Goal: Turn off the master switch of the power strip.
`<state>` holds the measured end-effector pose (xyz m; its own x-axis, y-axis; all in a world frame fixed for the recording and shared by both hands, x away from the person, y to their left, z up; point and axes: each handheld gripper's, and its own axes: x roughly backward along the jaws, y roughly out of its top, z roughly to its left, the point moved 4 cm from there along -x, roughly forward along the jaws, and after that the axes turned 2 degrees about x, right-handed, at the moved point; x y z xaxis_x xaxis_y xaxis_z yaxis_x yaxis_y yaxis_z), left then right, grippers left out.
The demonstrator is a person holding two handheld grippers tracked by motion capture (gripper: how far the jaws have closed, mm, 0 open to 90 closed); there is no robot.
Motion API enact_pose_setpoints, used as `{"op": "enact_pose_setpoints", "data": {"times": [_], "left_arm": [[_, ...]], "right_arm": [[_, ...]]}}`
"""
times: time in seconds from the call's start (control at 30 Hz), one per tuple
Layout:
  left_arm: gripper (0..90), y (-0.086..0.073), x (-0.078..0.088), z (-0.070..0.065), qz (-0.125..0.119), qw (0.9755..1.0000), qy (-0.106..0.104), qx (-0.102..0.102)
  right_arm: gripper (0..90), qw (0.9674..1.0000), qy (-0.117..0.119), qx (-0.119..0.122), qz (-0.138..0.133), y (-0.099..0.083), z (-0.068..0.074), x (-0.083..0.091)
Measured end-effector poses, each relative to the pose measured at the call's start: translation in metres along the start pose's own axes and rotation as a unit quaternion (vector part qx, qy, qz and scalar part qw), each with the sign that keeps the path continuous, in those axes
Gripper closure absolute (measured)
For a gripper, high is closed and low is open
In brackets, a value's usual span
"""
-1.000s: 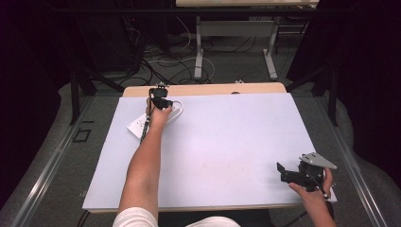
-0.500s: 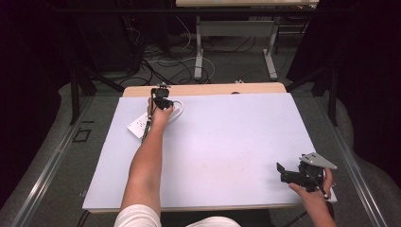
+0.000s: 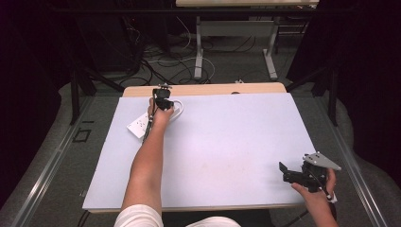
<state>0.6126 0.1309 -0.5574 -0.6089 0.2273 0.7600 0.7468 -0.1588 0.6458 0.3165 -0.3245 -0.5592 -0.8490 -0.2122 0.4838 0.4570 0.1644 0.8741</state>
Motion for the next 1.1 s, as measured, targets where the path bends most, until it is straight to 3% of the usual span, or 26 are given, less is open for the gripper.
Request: {"op": "enact_pose_setpoints", "data": {"times": [0.1,0.13,0.23,0.37,0.6,0.73,1.1], "left_arm": [[90.0,0.0,0.002,0.002,-0.001,0.9999,-0.005,0.014],[90.0,0.0,0.002,0.003,0.0,0.9999,-0.006,0.015],[90.0,0.002,0.004,0.003,-0.006,0.9997,-0.008,0.02],[90.0,0.004,0.01,0.003,-0.005,0.9998,-0.008,0.019],[90.0,0.007,0.015,0.002,-0.013,0.9998,-0.009,0.012],[90.0,0.007,0.019,0.001,-0.016,0.9996,-0.012,0.018],[87.9,0.009,0.037,-0.002,-0.02,0.9996,-0.021,0.002]], "right_arm": [[0.0,0.9999,-0.006,0.005,-0.015,0.001,0.001,-0.003],[0.0,1.0,-0.001,0.006,0.005,0.0,0.002,0.0],[0.0,1.0,0.001,0.007,0.006,0.0,0.003,-0.001],[0.0,1.0,-0.002,0.003,-0.004,0.0,0.003,-0.002],[0.0,1.0,0.003,0.007,-0.001,0.0,0.003,-0.001],[0.0,1.0,0.003,0.007,0.003,-0.001,0.003,-0.001],[0.0,0.9999,0.001,0.011,-0.004,-0.001,0.005,-0.003]]}}
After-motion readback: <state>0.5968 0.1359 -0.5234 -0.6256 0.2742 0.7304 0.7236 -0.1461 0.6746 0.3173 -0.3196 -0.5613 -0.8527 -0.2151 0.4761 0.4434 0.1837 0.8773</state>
